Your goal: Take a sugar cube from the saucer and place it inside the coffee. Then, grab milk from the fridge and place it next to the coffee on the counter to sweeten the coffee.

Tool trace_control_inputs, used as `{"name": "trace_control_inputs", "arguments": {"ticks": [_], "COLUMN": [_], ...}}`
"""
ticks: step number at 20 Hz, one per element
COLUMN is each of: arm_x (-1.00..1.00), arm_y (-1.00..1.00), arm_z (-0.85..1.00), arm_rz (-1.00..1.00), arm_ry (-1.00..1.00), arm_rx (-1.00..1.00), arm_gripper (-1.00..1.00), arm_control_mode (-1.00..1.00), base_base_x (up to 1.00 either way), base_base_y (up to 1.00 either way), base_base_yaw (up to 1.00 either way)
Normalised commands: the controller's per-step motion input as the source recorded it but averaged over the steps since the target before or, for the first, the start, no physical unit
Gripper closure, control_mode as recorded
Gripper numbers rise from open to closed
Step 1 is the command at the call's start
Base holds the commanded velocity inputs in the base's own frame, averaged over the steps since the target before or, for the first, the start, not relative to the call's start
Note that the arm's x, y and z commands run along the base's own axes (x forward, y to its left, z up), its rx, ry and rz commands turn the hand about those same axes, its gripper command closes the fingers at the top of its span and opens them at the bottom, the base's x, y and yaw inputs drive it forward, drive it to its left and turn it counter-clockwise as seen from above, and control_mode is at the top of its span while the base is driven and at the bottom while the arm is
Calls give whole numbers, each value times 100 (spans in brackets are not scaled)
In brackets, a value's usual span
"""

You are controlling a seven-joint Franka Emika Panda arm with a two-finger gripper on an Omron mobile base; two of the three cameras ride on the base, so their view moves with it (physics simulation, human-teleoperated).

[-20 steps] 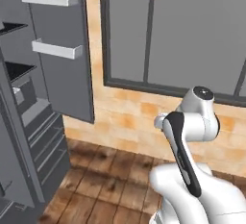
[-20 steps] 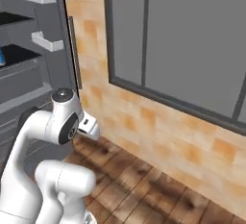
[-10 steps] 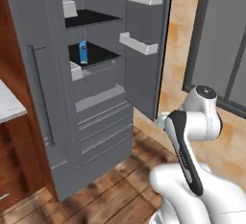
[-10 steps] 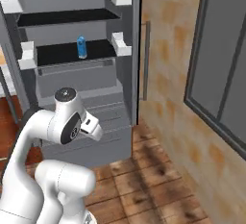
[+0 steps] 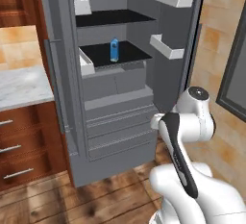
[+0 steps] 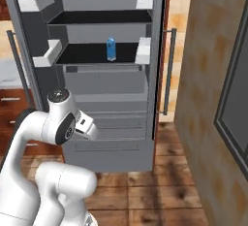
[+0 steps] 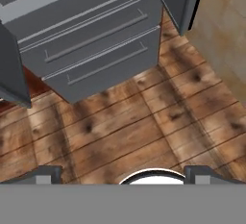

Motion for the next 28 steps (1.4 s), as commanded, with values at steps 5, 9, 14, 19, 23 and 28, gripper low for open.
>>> {"name": "trace_control_inputs", "arguments": {"ticks": [5,9,14,19,23,28], "arm_x": [0,0,0,0,0,0], "arm_y": [0,0,0,0,0,0], "arm_z": [0,0,0,0,0,0], "arm_rz": [0,0,0,0,0,0], "arm_ry": [0,0,0,0,0,0], "arm_rx": [0,0,0,0,0,0], "arm_gripper": [-100,-100,-100,-100,-100,-100], "arm_control_mode": [100,100,100,100,100,100], "base_base_x": [19,78,55,53,66,69], "base_base_y": [-11,0,0,0,0,-6], "base_base_yaw": [16,26,17,8,5,1]}}
